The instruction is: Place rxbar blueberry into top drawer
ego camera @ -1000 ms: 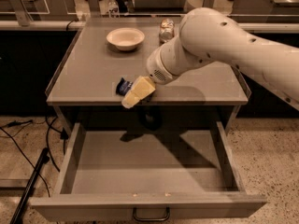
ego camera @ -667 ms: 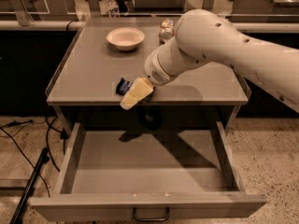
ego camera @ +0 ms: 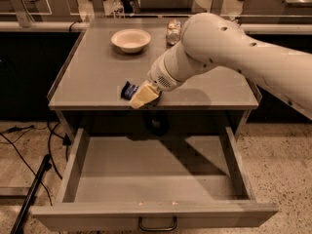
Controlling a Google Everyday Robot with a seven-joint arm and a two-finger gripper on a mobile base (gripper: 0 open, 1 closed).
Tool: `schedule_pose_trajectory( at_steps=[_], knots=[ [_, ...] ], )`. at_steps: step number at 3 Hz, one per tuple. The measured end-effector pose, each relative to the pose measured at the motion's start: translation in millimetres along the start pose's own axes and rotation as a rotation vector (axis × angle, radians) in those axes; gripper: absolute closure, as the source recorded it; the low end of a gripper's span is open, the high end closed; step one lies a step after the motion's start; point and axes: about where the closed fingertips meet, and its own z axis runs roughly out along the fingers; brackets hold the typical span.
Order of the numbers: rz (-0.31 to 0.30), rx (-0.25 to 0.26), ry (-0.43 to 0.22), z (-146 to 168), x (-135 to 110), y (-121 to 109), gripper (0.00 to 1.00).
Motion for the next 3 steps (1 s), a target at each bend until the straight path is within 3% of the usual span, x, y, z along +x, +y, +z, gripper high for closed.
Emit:
schedule_pose_trajectory(
  at_steps=[2, 3],
  knots=[
    [0.01, -0.003, 0.01, 5.3, 2.6, -1.4, 0.34],
    [0.014, -0.004, 0.013, 6.5, 3.9, -1.9, 0.42]
  ],
)
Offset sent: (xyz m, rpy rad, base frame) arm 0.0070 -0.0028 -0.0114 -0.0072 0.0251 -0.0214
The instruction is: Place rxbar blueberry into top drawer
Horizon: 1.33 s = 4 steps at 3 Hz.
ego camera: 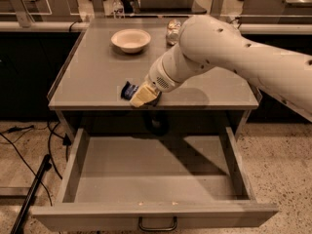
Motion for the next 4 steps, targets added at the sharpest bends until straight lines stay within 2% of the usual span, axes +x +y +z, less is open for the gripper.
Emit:
schedule_pose_trajectory(
  at_steps=[2, 3, 4],
  knots=[
    [0.009, -0.007, 0.008, 0.7, 1.9, -1.5, 0.59],
    [0.016, -0.03, 0.026, 2.9, 4.6, -1.9, 0.6],
    [0.016, -0.043, 0.038, 2.5, 4.5, -2.2, 0.73]
  ],
)
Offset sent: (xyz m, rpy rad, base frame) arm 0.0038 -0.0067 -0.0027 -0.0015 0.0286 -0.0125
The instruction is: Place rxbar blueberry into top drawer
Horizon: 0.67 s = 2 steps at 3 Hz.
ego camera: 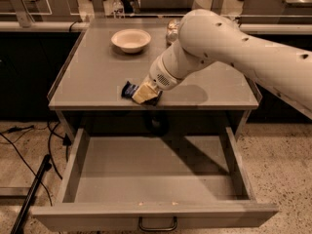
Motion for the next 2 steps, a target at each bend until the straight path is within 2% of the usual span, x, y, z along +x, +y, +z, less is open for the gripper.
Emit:
schedule_pose_trajectory(
  at_steps=[1, 2],
  knots=[
    [-0.001, -0.021, 0.02, -0.4, 0.1, -0.3, 0.96],
    [-0.036, -0.051, 0.005, -12.8, -14.2, 1.0, 1.0]
  ],
)
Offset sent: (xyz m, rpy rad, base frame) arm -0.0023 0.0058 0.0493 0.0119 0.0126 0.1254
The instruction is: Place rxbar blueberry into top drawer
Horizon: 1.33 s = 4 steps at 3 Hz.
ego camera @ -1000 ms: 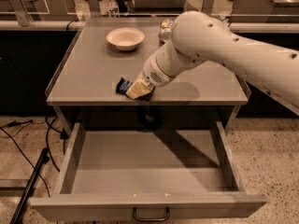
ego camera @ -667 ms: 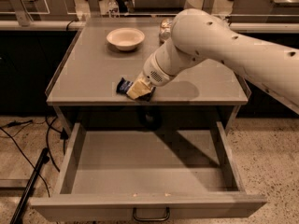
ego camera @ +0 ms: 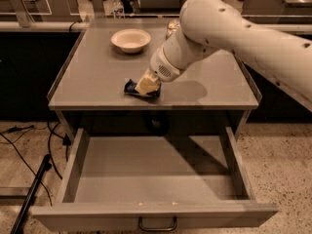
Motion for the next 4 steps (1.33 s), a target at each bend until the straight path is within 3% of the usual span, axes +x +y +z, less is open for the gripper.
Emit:
schedule_pose_trajectory(
  at_steps=[1, 4],
  knots=[
    [-0.075, -0.026, -0.053, -29.4, -22.1, 8.2, 1.0],
    [-0.112, -0.015, -0.056, -55.7, -28.3, 26.7, 1.0]
  ],
)
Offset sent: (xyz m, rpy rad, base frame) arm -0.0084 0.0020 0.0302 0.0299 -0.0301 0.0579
